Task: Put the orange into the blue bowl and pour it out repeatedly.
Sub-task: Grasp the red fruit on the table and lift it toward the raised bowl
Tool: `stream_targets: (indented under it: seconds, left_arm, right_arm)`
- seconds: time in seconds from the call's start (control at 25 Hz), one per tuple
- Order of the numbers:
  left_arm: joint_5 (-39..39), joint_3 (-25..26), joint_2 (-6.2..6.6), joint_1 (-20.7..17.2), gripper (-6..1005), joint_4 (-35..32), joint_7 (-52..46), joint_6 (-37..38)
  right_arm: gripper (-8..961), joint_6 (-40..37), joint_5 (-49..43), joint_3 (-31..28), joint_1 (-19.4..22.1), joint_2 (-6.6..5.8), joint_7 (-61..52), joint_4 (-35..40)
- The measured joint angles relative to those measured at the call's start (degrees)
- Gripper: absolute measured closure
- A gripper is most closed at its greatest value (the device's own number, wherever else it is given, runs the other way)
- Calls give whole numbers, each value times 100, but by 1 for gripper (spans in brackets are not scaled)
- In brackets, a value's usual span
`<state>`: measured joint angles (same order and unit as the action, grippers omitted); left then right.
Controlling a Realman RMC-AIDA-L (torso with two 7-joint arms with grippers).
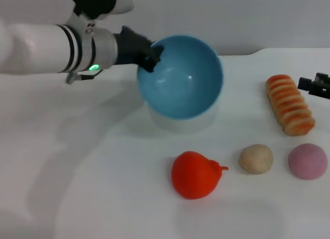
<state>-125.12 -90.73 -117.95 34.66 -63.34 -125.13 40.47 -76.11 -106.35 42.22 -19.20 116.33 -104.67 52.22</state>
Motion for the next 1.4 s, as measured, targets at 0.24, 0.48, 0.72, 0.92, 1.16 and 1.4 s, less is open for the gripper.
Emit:
stream_targets:
  seconds: [0.24,0.48,0.72,0.92,1.16,1.4]
  left_arm:
    - [-1535,213,-5,433,1001,285,-1635,641]
    - [-1800,265,-18,528,1001,303,-1925,640]
    - [-1816,271,-37,569,1001,337,-1988,583]
    - [-1824,241,-37,555,1000,431,-1995,494]
    - [-1828,213,-41,538,1000,437,-1998,455]
    - [-1835,204,-44,544,1000,437,-2000,428]
  right_arm:
    - [263,-1093,-1169,-238,-427,-32,-803,782]
    - [263,-1713,-1958,75,-946,81,-977,711]
    - [264,-1614,-1982,461,-1241,199,-1043,110]
    - [264,-1486,-1967,598,-1599,205,-1008,-741]
    - [265,-1005,-1970,1070,-1902,213,-997,-1379]
    - [265,-522,-1887,1366,-2127,247,-897,-1907]
